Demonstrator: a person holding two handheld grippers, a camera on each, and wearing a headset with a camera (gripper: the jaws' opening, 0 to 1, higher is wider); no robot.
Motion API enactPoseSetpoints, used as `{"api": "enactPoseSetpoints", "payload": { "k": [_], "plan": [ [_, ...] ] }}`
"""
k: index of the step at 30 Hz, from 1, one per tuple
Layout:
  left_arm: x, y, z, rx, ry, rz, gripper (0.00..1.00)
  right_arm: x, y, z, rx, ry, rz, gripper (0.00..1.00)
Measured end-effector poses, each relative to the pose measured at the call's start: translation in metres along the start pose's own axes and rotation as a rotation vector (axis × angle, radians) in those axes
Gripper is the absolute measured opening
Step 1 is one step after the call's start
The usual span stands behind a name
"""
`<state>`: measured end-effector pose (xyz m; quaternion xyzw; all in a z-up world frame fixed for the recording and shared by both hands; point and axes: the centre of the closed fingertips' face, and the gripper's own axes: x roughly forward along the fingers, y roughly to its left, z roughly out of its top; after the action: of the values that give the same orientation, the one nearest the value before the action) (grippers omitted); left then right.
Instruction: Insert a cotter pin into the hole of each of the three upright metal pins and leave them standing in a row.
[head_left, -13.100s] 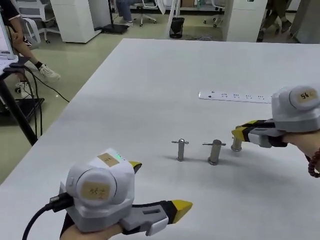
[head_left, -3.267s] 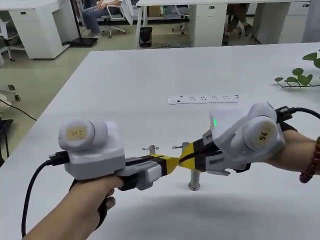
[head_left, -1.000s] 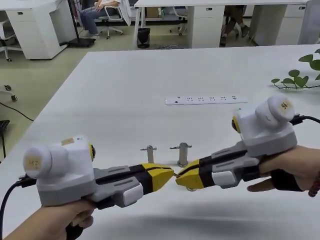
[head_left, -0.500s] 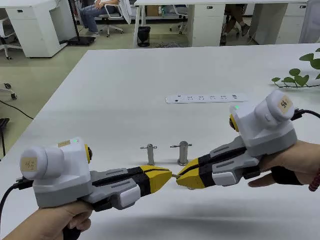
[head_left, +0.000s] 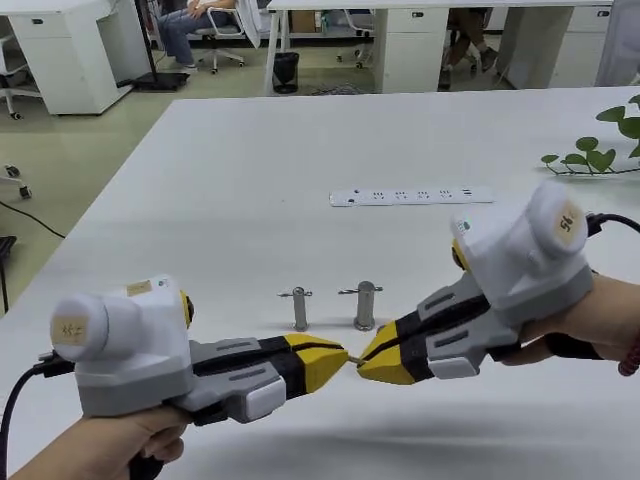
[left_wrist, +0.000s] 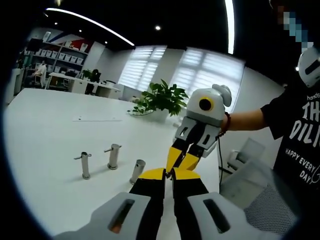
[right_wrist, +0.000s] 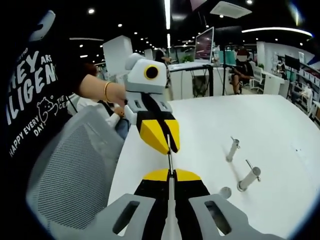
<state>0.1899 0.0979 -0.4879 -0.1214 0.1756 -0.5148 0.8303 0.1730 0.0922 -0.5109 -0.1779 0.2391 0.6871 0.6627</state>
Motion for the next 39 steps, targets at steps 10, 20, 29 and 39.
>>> {"api": "enactPoseSetpoints", "payload": {
  "k": [10,20,29,39],
  "plan": [
    [0.01,0.012,0.0,0.038,0.007,0.067,0.15,-0.006,-0.011,-0.012,-0.018,0.043,-0.033,0.0],
    [0.018,0.027,-0.002,0.119,0.026,0.169,0.27,-0.016,-0.023,-0.024,-0.036,0.079,-0.086,0.0],
    [0.024,0.033,-0.011,0.217,0.076,0.259,0.33,-0.026,-0.034,-0.032,-0.061,0.108,-0.128,0.0],
    [0.036,0.039,-0.022,0.246,0.116,0.327,0.33,-0.037,-0.044,-0.047,-0.077,0.167,-0.16,0.0]
  ]
}}
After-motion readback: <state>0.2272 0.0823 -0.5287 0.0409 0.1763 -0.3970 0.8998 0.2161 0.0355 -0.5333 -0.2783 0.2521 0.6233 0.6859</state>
